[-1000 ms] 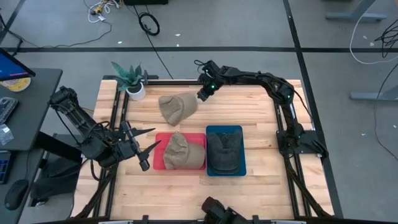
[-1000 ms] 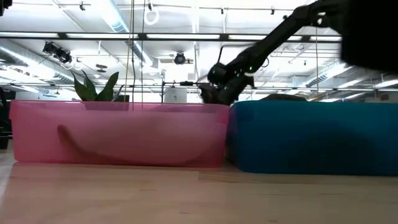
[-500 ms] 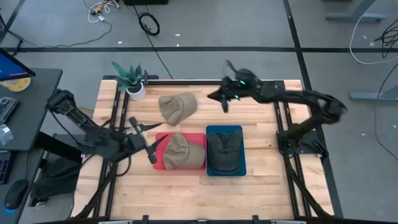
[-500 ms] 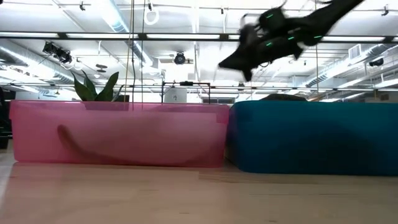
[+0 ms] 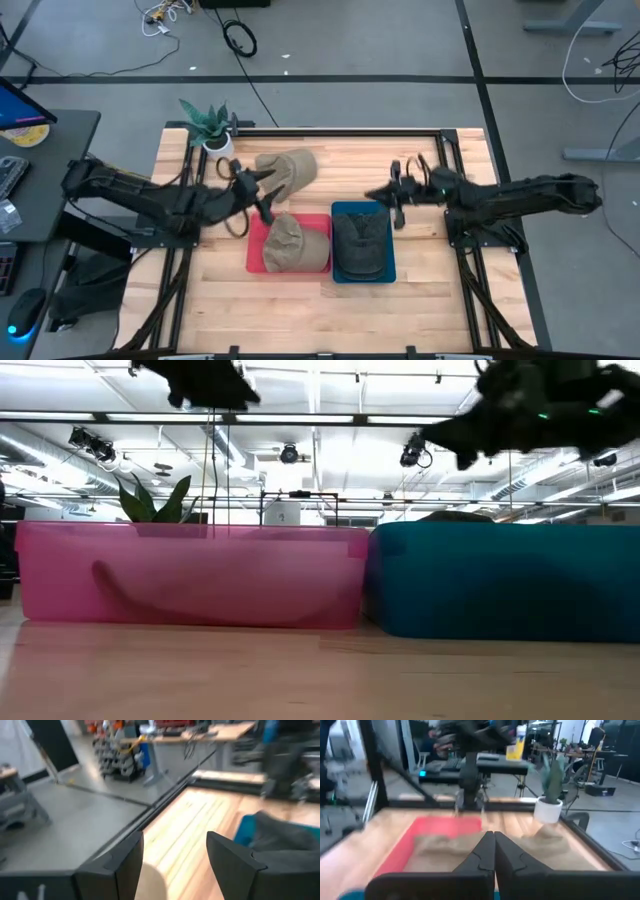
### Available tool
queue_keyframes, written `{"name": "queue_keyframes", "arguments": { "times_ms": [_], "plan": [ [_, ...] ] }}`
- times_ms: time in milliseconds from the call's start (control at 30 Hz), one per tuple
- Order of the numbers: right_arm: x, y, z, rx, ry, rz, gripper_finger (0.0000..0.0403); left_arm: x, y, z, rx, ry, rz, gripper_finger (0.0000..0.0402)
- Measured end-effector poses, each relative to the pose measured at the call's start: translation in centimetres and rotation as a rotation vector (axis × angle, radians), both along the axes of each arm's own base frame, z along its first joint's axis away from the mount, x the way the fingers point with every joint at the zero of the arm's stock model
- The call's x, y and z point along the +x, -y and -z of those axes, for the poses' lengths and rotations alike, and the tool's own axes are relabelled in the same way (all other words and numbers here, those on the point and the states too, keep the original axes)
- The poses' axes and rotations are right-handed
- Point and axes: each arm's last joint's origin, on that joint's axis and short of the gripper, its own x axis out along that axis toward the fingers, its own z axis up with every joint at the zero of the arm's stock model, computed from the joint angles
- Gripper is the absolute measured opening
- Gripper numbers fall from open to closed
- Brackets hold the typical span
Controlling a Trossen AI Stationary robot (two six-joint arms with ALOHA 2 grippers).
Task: Pick & Place hat
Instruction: Put the brown cap into the red bin
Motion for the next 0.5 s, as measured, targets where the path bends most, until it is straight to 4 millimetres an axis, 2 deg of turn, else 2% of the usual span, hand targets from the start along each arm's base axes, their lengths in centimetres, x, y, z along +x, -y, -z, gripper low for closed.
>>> {"name": "queue_keyframes", "arguments": {
  "times_ms": [167, 300, 500],
  "plan": [
    [-1.9, -2.4, 1.0, -0.048, 0.067, -0.038, 0.0002, 0.2, -3.1, 0.7, -0.065, -0.045, -0.037, 0.0220],
    [-3.5, -2.6, 1.4, -0.021, 0.124, -0.016, 0.0003, 0.2, -4.5, 0.8, -0.086, -0.052, -0.051, 0.0220],
    [-5.7, -2.5, 3.0, -0.011, 0.153, -0.016, 0.0004, -0.1, -6.2, 1.5, -0.077, -0.090, -0.101, 0.0220]
  ]
}}
